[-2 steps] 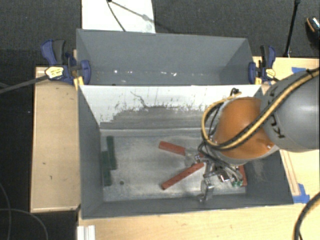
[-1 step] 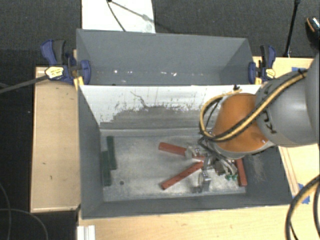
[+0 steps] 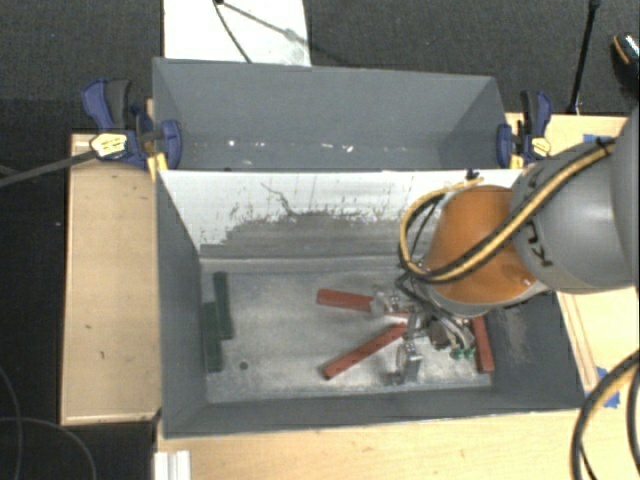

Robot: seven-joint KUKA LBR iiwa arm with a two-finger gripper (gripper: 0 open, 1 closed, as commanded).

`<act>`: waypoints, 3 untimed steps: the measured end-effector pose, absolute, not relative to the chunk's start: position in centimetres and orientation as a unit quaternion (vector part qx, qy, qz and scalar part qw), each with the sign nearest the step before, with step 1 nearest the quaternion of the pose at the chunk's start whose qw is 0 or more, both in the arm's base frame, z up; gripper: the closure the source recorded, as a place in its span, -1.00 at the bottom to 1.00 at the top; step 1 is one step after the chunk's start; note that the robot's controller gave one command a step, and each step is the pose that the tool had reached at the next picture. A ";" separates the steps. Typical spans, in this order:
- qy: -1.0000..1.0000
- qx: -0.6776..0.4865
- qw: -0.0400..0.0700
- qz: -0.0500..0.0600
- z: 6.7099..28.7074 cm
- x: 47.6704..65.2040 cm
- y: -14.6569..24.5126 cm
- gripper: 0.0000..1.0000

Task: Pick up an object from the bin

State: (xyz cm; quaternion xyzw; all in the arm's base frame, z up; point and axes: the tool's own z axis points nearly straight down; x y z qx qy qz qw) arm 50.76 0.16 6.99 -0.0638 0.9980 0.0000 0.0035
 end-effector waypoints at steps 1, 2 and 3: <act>0.998 -0.065 0.004 0.000 7.0 50.8 0.2 1.00; 0.998 -0.067 0.004 0.000 12.4 51.0 0.2 1.00; 0.998 -0.067 0.005 0.000 20.2 51.2 0.2 1.00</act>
Offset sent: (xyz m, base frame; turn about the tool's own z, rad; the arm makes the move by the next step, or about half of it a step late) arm 0.0000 0.0000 0.0000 0.0000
